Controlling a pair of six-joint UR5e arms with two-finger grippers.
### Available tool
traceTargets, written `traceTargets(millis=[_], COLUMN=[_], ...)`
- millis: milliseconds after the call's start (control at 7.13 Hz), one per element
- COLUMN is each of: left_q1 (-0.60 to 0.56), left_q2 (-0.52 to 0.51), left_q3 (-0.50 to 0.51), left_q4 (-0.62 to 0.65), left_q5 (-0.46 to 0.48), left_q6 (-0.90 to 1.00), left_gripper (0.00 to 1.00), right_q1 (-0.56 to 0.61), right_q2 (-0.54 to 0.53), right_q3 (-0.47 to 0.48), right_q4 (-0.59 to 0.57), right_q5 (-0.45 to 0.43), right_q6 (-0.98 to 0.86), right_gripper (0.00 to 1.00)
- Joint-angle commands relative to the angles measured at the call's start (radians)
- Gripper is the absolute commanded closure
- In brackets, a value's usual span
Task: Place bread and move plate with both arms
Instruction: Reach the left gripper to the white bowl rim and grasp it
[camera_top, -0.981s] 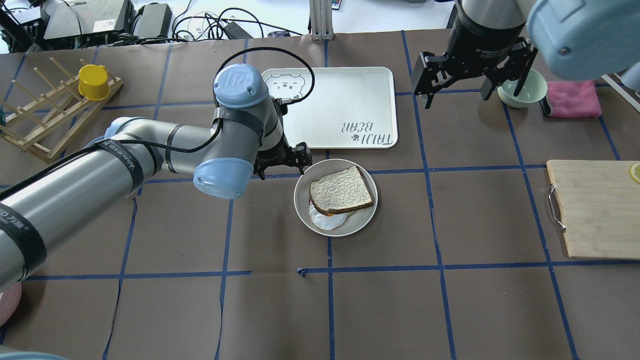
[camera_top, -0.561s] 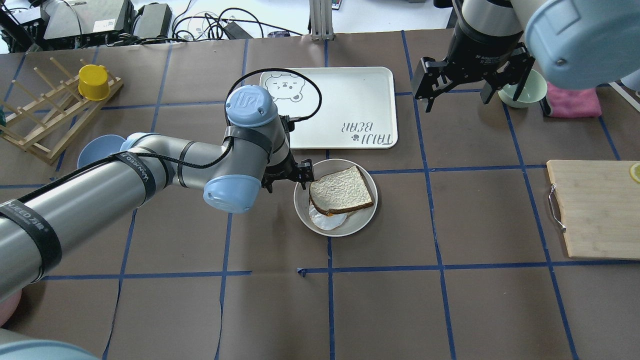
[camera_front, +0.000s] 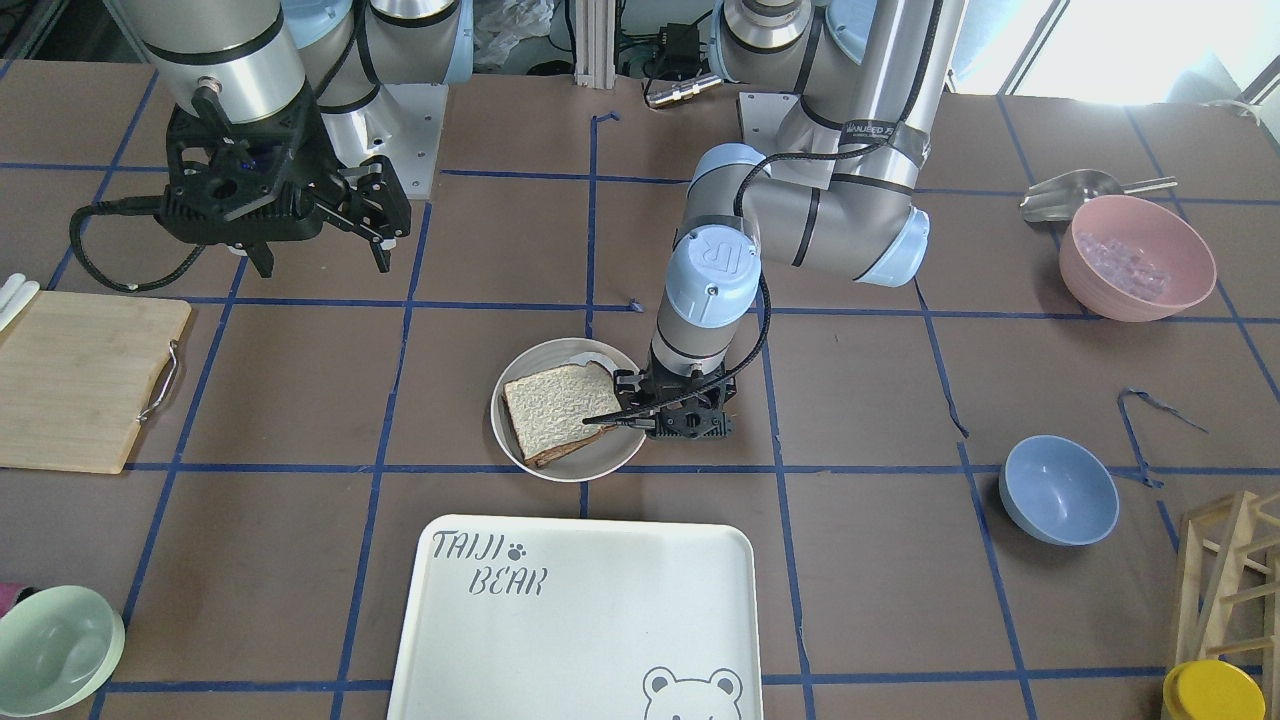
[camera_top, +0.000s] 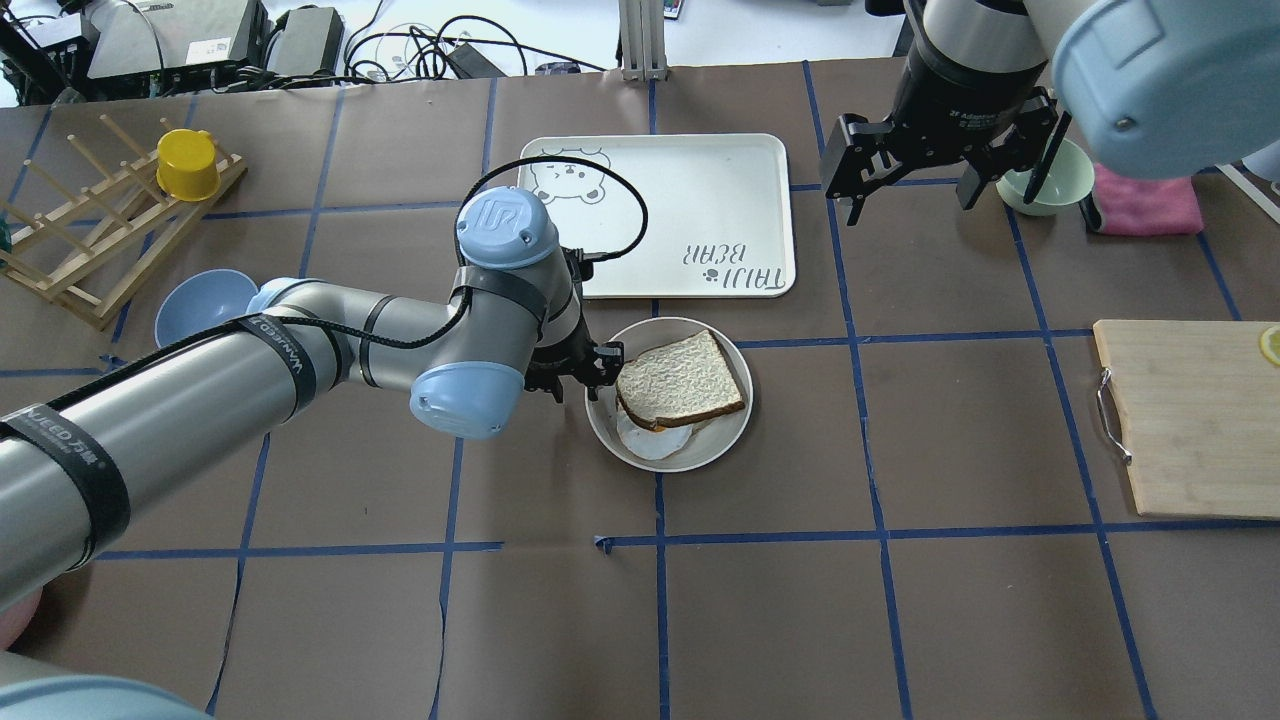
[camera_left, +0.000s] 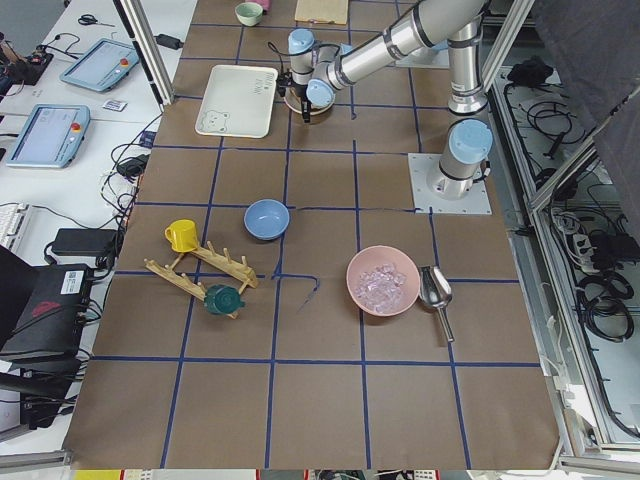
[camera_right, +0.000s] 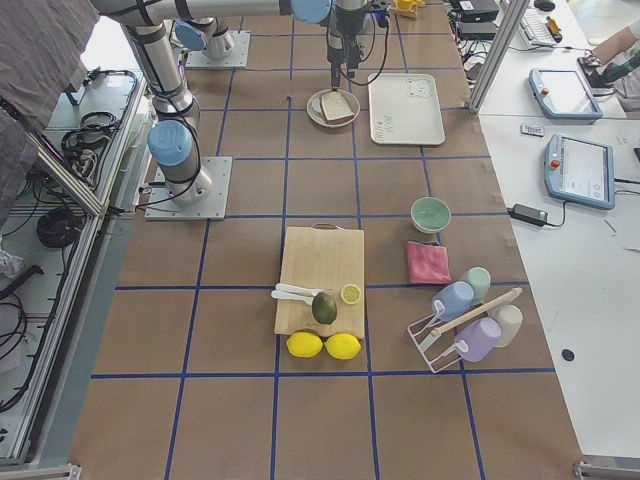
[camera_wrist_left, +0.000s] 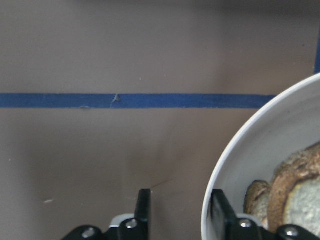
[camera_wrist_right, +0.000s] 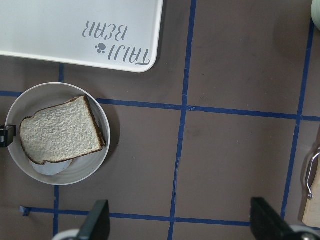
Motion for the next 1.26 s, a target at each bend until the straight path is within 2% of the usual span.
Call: traceTargets(millis=[0, 140, 701, 841, 1121], left_q1=[0.002, 0.005, 0.039, 0.066, 0.114], left_q2=[-0.001, -0.001, 0.028, 0.037, 0.037], left_q3=[-0.007, -0.007, -0.003, -0.001, 0.022], left_q4=[-0.003, -0.004, -0.003, -0.004, 0.001], left_q5=[-0.043, -0.076, -0.079, -0.144, -0.163], left_q6=[0.04, 0.064, 0.068, 0.066, 0.066], left_gripper=[1.0, 1.0, 1.0, 1.0, 1.0], right_q1=[0.0, 0.0, 0.0, 0.0, 0.0], right_q2=[0.001, 0.001, 0.0, 0.0, 0.001], right_q3=[0.0, 0.0, 0.0, 0.0, 0.0], right_q4=[0.0, 0.0, 0.0, 0.0, 0.0], right_q5=[-0.002, -0.002, -0.001, 0.0, 0.0], right_q6=[0.002, 0.002, 0.004, 0.004, 0.005], right_gripper=[0.0, 0.0, 0.0, 0.0, 0.0])
